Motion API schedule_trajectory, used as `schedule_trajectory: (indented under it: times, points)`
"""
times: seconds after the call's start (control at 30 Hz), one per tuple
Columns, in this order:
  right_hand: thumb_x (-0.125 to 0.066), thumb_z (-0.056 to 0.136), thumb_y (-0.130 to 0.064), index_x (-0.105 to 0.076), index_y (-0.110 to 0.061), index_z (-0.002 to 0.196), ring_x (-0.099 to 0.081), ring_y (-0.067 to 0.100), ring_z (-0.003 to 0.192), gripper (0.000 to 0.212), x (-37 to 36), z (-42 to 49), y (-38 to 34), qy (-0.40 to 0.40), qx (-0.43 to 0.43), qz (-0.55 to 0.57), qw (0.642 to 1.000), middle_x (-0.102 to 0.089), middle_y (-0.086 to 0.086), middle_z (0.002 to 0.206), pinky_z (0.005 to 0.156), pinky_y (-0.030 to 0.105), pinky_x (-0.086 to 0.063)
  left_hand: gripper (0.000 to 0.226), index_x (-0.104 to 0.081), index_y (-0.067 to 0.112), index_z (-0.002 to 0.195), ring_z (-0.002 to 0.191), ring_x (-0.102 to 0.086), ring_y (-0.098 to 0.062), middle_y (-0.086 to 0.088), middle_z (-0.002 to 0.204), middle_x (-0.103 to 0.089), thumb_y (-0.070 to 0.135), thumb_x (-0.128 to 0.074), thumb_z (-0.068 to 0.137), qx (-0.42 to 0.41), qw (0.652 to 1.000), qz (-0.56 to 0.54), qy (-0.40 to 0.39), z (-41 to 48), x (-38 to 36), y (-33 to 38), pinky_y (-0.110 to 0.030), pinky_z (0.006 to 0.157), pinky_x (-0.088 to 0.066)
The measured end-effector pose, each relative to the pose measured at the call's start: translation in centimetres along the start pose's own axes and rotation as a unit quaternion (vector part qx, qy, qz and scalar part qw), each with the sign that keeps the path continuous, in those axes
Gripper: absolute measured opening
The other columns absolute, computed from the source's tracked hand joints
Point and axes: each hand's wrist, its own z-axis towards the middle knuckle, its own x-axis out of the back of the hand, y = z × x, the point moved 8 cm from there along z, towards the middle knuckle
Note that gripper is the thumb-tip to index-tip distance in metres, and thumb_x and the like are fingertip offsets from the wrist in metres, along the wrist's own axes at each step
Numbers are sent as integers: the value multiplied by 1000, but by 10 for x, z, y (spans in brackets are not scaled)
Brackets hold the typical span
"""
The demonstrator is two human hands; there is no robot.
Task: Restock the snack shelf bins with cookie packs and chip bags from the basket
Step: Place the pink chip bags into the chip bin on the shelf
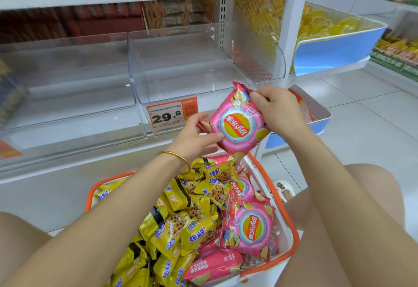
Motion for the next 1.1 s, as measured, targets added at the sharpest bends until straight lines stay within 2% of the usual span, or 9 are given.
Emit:
schedule_trajectory:
  times: [0.2, 0.33, 0.43, 0.6, 0.7, 0.77, 0.87, 0.97, 1.1]
  points:
    - [-43, 99, -16, -52, -8, 68, -46, 4, 37, 33, -24, -12, 21, -30, -86, 216, 972, -51, 0, 52, 38, 20, -36, 48, -46, 5, 125, 83, -64, -23, -14, 114, -62, 21, -65, 84, 28, 991, -131, 9, -11, 5, 13, -34, 59, -59]
    - [-51, 85, -1, -58, -20, 87, -61, 9, 68, 20, -27, -9, 5, -49, -78, 275, 957, -64, 0, 84, 62, 28, -51, 28, -55, 12, 110, 76, -65, -26, -13, 95, -68, 29, -62, 89, -19, 999, 31, 26, -14, 12, 47, -30, 56, -55]
    - [-54, 63, -16, -58, -21, 112, -58, 9, 99, 50, -9, 6, -24, -56, 2, 284, 957, -61, 0, 112, 85, 24, -48, 20, -59, 14, 99, 67, -67, -17, -7, 83, -70, 29, -65, 87, -84, 983, 164, 18, -17, 24, 97, -27, 61, -54]
    - [-77, 69, -37, -68, -21, 102, -68, 10, 91, 38, -21, 35, -87, -283, 104, 270, 915, -73, -3, 98, 78, 25, -54, 43, -64, 10, 93, 65, -57, -12, -1, 77, -63, 49, -67, 75, -145, 906, 396, 26, -10, 40, 169, -21, 52, -42]
    - [-75, 69, -33, -67, -15, 94, -69, 13, 76, 32, -46, 61, -103, -343, 74, 286, 891, -74, 1, 86, 67, 28, -55, 42, -65, 9, 94, 56, -59, -7, -2, 72, -63, 50, -61, 84, -123, 908, 394, 70, 1, 65, 186, -19, 52, -48]
    - [-70, 65, -42, -67, -13, 96, -66, 14, 66, 43, -67, 89, -90, -349, -25, 300, 887, -72, 2, 79, 60, 27, -54, 39, -63, 9, 93, 68, -65, -13, -3, 77, -64, 47, -53, 90, -141, 913, 352, 152, 9, 99, 192, -31, 70, -57]
    - [-72, 72, -48, -63, -15, 99, -63, 15, 67, 44, -101, 127, -60, -289, -165, 249, 910, -68, 3, 82, 64, 30, -53, 48, -56, 8, 119, 113, -55, -24, -9, 118, -58, 44, -60, 87, -141, 855, 428, 256, 17, 140, 183, -31, 95, -42]
    - [-75, 77, -35, -56, -9, 88, -58, 19, 62, 34, -142, 150, -53, -243, -207, 185, 929, -62, 7, 75, 64, 35, -52, 79, -37, 6, 139, 132, -37, -28, -16, 143, -37, 43, -68, 76, -61, 854, 480, 190, 37, 147, 148, -30, 106, -31]
    - [-77, 77, -25, -54, -12, 107, -59, 22, 81, 40, -191, 175, -70, -238, -189, 201, 931, -65, 8, 103, 80, 41, -53, 83, 0, 8, 150, 145, -6, -18, -7, 158, -2, 12, -55, 89, -31, 867, 482, 118, 51, 143, 124, -20, 110, -11]
